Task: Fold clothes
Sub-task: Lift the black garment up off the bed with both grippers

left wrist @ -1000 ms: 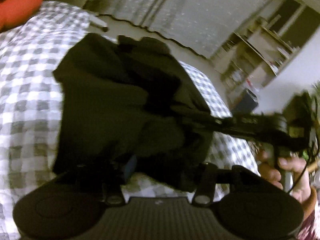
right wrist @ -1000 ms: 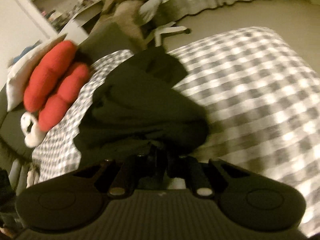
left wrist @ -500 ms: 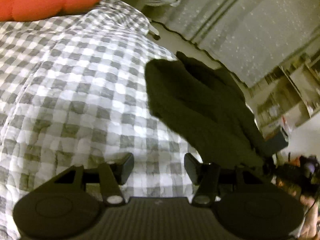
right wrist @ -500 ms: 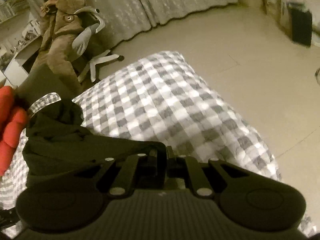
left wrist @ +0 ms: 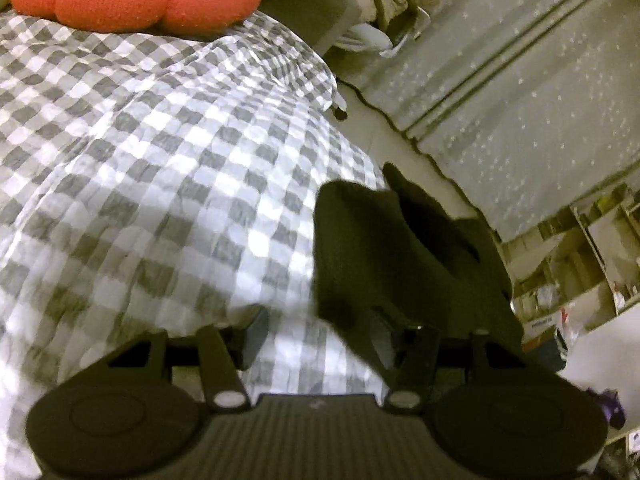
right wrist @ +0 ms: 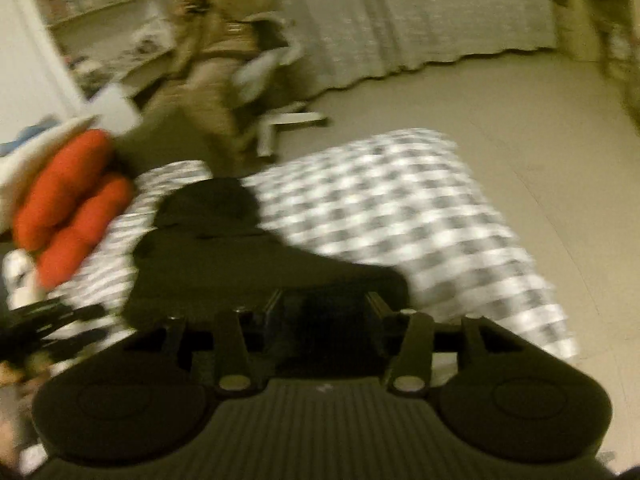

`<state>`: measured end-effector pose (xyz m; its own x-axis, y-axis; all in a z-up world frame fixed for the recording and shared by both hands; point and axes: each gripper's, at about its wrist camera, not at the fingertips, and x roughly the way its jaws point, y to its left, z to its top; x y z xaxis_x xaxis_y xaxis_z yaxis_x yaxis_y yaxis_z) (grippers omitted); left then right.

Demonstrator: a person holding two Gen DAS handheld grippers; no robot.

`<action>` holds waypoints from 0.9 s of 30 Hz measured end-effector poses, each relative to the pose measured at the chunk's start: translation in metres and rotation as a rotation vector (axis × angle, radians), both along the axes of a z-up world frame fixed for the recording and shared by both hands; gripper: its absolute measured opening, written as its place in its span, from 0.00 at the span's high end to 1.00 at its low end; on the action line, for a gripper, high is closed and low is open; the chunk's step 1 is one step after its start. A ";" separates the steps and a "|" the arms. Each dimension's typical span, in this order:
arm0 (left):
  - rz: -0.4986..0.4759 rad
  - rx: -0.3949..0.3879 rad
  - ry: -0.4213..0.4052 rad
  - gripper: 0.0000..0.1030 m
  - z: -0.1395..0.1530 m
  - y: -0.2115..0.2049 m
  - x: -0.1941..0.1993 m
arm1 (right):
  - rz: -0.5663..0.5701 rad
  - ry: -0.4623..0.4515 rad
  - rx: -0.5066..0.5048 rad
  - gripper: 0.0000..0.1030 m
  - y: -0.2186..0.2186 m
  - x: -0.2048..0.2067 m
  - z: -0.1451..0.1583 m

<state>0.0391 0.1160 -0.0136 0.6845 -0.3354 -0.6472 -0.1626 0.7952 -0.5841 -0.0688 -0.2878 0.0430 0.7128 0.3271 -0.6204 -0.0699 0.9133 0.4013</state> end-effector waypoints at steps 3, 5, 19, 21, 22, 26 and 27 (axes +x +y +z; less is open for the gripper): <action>0.028 -0.031 -0.015 0.45 -0.005 0.002 0.010 | 0.113 0.009 0.081 0.53 0.015 -0.004 0.006; 0.035 -0.043 -0.021 0.45 -0.006 0.004 0.016 | 0.179 0.040 0.123 0.53 0.030 -0.001 0.004; 0.069 -0.289 0.009 0.67 -0.028 0.005 0.036 | 0.281 0.196 0.105 0.53 0.097 0.005 -0.041; 0.069 -0.347 0.040 0.83 -0.038 0.004 0.037 | 0.260 0.189 0.122 0.56 0.095 0.004 -0.046; 0.071 -0.376 0.058 0.95 -0.044 0.003 0.038 | 0.248 0.179 0.129 0.58 0.093 0.004 -0.046; 0.103 -0.467 0.083 0.95 -0.051 0.006 0.032 | 0.187 0.167 0.132 0.86 0.090 0.007 -0.050; 0.108 -0.478 0.085 0.95 -0.049 0.006 0.028 | 0.174 0.167 0.149 0.87 0.087 0.007 -0.052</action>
